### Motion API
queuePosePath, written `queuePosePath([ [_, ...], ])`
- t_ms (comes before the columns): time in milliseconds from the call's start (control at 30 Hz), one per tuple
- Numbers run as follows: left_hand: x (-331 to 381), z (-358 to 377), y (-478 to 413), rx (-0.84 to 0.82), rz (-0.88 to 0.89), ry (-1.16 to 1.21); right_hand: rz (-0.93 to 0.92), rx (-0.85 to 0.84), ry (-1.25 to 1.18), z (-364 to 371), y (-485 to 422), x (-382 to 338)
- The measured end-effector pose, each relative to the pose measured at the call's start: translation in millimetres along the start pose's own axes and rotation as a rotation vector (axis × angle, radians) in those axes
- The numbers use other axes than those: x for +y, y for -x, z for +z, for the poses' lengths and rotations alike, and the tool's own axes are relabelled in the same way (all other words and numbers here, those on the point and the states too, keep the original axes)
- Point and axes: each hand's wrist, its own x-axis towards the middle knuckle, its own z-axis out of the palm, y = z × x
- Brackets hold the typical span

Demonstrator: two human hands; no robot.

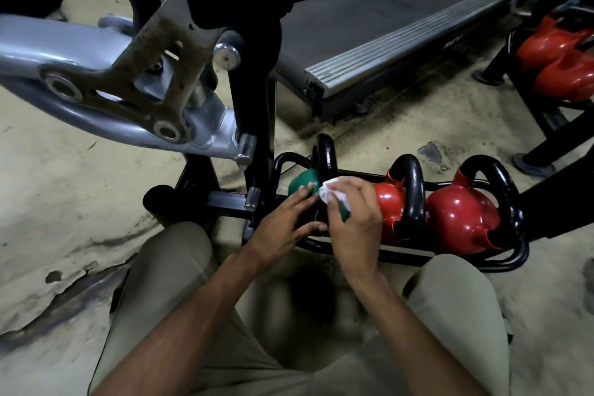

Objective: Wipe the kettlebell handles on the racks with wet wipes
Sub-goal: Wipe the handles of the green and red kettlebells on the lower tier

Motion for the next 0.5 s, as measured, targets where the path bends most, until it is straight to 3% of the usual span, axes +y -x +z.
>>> queuePosePath([
  [133,0,0,0,0.016,0.014,-0.039,0.674,0.053,-0.564,17,-17,5],
  [267,5,-3,2,0.019,0.038,-0.048,1.166,-0.221,-0.945,24,-65,14],
  [367,5,-3,2,0.022,0.037,-0.057,1.198,-0.278,-0.975,21,-71,16],
  [500,2,-1,1,0.01,0.006,-0.041,0.969,-0.011,-0.851,11,-33,13],
])
